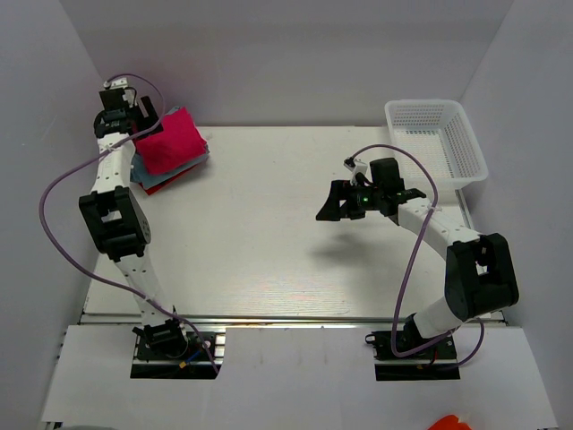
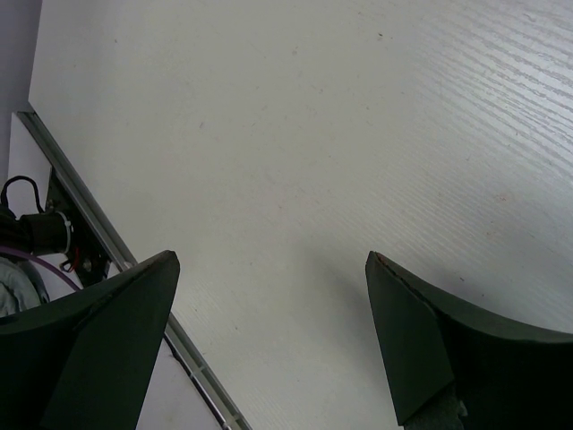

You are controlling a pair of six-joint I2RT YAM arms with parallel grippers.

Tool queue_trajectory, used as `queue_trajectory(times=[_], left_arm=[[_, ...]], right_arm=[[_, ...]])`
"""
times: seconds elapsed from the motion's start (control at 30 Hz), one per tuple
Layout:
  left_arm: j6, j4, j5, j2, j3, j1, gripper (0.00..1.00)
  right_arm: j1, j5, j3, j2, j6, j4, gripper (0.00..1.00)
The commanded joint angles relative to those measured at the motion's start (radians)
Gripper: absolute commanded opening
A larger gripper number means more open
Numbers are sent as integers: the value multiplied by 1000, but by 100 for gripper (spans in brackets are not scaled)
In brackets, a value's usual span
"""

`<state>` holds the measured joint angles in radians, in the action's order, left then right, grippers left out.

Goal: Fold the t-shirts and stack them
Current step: Put the neatly folded tshirt into the corner of the board with the left arm

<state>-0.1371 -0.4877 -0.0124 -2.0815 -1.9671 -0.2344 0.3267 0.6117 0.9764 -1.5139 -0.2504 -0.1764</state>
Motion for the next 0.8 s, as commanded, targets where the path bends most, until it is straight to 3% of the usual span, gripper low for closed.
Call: queue_trajectory(times=[0.0, 0.2, 0.3, 0.43, 0.6, 0.77], left_arm=[[16, 26, 209, 138, 33, 14, 100], [-15, 60, 223, 276, 175, 53, 100], [-25, 28, 128, 351, 227, 107, 100], [-96, 69, 42, 449, 452, 233, 100], [-145, 170, 43, 572, 691, 516, 100], [-212, 92, -162, 604, 792, 769, 100]], right_arm=[[-5, 33, 30, -5, -4, 35, 90], [-5, 31, -1, 35, -15, 69, 90], [-5, 8, -30, 73, -16, 81, 90], [-6, -133, -111, 150, -19, 98, 90], [-8, -259, -185, 248, -9, 83, 90], [-8, -345, -281, 336, -33, 115, 90]])
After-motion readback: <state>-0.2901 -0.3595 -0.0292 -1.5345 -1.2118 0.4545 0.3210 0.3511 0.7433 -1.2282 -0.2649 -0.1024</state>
